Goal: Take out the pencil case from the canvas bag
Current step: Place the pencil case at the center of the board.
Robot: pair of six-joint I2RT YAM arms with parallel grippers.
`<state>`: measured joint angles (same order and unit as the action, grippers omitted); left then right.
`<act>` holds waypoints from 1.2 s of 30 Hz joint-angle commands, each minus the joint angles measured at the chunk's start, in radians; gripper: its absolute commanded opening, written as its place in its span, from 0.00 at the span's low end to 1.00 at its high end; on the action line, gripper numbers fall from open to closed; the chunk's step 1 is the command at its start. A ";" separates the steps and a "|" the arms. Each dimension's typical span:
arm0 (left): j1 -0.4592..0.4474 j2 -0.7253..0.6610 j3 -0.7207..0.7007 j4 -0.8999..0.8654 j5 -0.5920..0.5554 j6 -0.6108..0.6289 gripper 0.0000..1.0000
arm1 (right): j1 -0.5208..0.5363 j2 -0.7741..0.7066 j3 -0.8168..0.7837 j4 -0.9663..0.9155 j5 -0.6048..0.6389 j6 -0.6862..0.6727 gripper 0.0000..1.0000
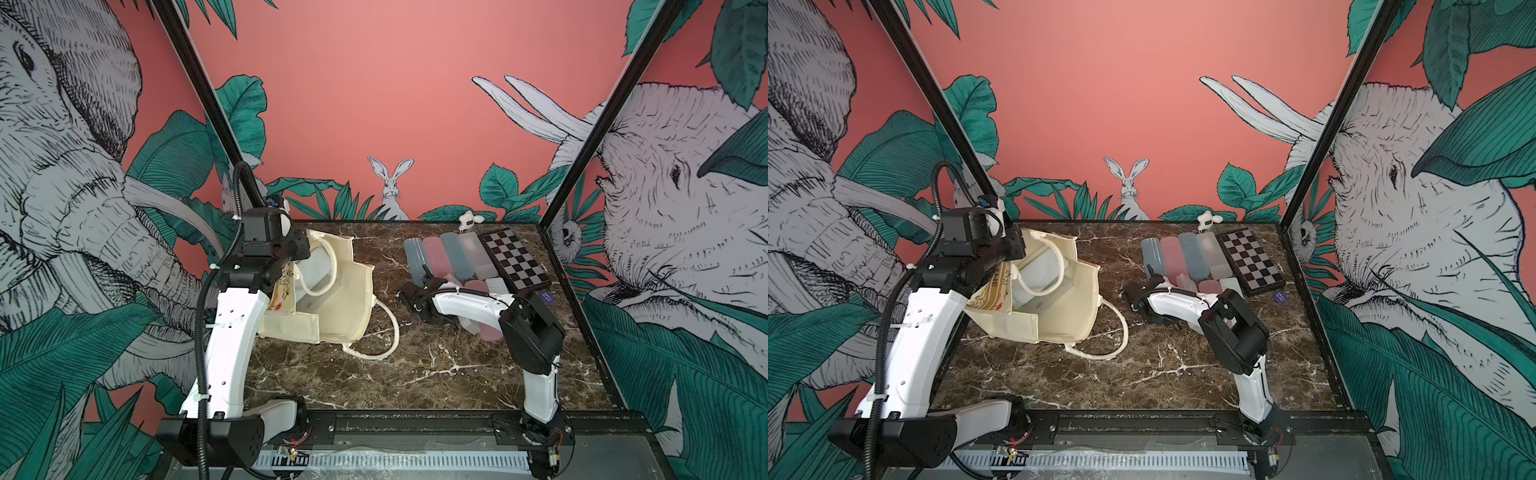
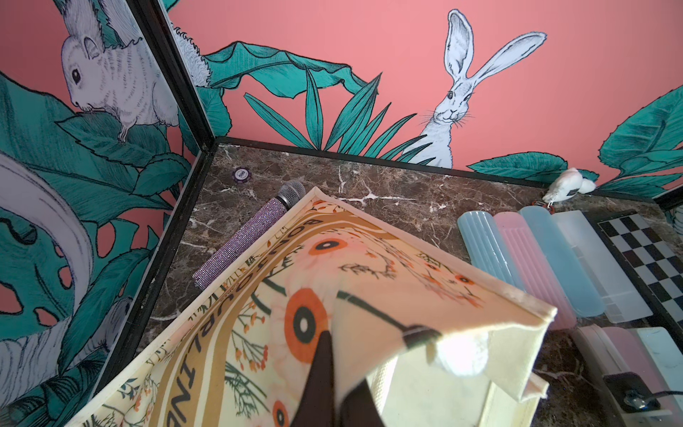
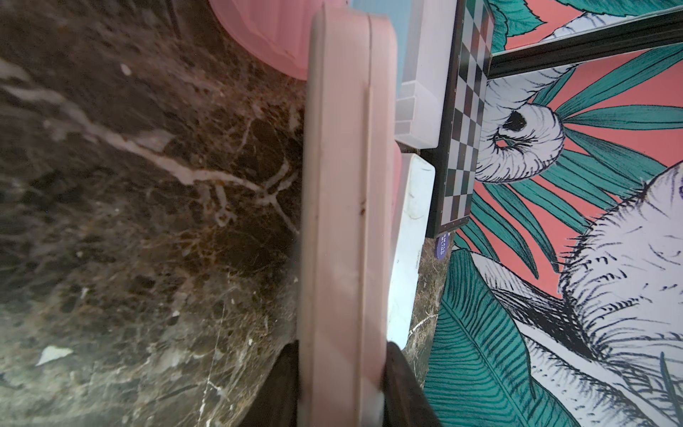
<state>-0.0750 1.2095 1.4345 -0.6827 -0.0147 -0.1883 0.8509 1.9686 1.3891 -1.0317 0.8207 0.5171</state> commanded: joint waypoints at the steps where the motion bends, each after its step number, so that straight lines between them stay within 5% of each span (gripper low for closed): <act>1: 0.008 -0.033 -0.004 0.050 0.013 -0.023 0.00 | 0.008 0.010 -0.007 -0.044 -0.010 0.026 0.33; 9: 0.008 -0.030 -0.002 0.056 0.029 -0.034 0.00 | 0.014 0.009 -0.019 -0.029 -0.061 0.034 0.52; 28: 0.008 -0.032 -0.014 0.049 0.055 -0.037 0.00 | -0.019 -0.055 -0.049 0.147 -0.283 0.013 0.57; 30: 0.009 -0.029 -0.016 0.053 0.066 -0.041 0.00 | -0.029 -0.089 -0.070 0.219 -0.344 0.001 0.65; 36: 0.007 0.003 -0.067 0.183 0.358 -0.091 0.00 | -0.072 -0.098 -0.069 0.312 -0.378 -0.024 0.72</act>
<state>-0.0689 1.2098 1.3945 -0.6285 0.1570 -0.2310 0.7982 1.8851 1.3037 -0.7731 0.4629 0.5045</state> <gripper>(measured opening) 0.053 0.716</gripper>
